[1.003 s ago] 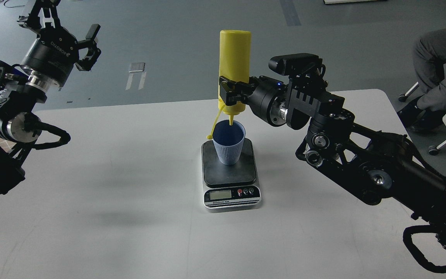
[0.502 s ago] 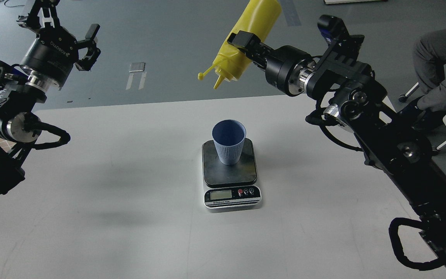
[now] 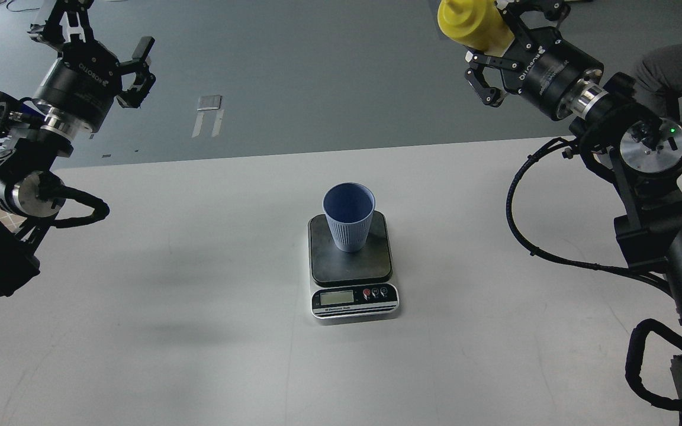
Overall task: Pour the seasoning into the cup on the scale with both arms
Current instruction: 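Turn the bottle upright and set it back on the table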
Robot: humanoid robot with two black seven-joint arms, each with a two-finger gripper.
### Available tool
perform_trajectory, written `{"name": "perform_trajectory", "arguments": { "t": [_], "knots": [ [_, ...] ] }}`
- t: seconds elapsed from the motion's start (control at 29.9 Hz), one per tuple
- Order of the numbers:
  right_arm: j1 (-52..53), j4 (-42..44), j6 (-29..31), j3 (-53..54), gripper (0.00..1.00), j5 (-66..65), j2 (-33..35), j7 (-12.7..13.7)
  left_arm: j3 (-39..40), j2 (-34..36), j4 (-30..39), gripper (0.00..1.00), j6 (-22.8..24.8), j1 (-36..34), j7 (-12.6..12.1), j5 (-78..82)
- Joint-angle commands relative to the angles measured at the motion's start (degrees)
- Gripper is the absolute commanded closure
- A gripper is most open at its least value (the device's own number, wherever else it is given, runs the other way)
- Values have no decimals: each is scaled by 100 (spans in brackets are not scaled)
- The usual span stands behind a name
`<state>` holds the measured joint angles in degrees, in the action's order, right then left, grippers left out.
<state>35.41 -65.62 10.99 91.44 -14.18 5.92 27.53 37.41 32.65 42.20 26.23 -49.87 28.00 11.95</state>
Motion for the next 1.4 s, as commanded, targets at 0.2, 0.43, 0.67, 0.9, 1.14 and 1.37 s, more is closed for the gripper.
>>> {"name": "perform_trajectory", "arguments": {
  "t": [0.2,0.43,0.67,0.9,1.14,1.37],
  "knots": [
    [-1264,15,-115,1173,100,2313,-592,-19,-14,-39,-1,2,-12,-76,0,9],
    [-2134,-100,-1,1394,100,2525,-592,-37,-14,-48,-1,2,-12,-67,0,9],
    [-2688,-65,184,1315,100,2543,-592,-46,-14,-48,16,2,-3,-67,0,9],
    [-2821,41,219,1271,100,2534,-592,-37,-14,-48,43,2,-3,-76,0,9],
    [-2829,435,219,1192,100,2542,-592,-46,-14,-48,52,2,-4,-76,0,9],
    [-2794,718,228,1131,100,2648,-592,-37,-14,-39,52,2,-4,-102,0,9]
  ]
}}
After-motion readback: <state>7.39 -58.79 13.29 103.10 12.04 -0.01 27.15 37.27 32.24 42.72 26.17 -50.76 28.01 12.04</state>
